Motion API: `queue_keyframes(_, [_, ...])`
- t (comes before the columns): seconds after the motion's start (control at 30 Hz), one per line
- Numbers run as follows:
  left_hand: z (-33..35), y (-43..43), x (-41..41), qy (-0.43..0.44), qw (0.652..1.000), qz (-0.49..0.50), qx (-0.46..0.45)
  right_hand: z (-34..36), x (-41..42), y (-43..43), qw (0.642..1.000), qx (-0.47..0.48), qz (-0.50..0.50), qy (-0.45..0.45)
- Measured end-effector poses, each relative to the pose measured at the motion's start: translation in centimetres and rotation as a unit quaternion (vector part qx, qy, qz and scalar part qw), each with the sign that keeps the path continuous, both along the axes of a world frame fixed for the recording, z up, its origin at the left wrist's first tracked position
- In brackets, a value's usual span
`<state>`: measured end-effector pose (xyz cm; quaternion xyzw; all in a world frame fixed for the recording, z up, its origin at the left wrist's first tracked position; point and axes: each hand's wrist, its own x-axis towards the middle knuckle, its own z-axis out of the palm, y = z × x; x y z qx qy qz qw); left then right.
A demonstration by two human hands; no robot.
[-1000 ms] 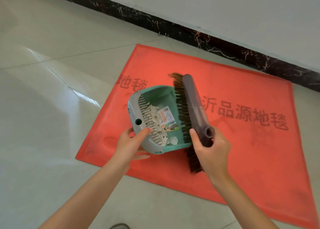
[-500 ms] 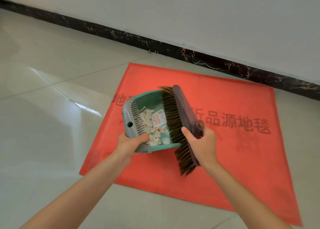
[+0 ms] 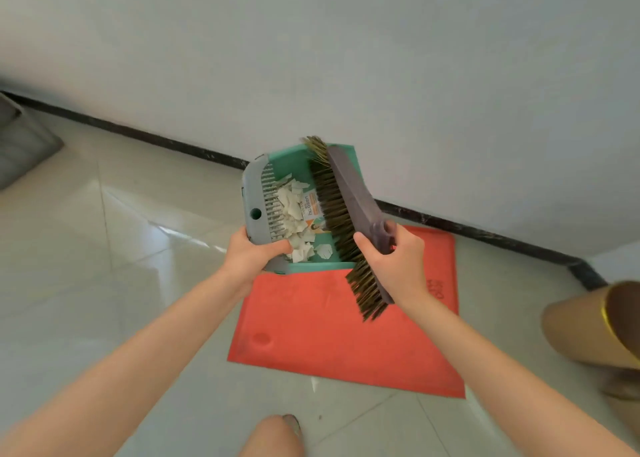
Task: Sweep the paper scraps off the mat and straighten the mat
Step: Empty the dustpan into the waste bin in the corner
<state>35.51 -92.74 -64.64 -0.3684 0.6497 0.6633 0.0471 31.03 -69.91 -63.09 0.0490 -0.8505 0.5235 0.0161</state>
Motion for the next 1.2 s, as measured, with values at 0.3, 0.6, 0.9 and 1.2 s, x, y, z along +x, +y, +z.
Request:
queue_keyframes(0.3, [30.5, 4.6, 1.0, -0.026, 0.996, -0.090, 0.003, 31.4, 6.7, 5.7, 0.995, -0.011, -0.102, 0.018])
queue_keyframes(0.6, [43.1, 13.2, 0.9, -0.014, 0.965, -0.260, -0.017, 43.1, 14.6, 12.0, 0.958, -0.041, -0.284, -0.023])
queue_keyframes(0.9, [42.8, 27.8, 0.5, -0.053, 0.925, -0.375, 0.013, 45.5, 19.8, 24.0, 0.912, -0.048, -0.404, -0.045])
queue_keyframes(1.2, [38.5, 46.7, -2.3, -0.052, 0.923, -0.382, 0.023, 43.4, 16.5, 43.7, 0.911, -0.030, -0.397, -0.110])
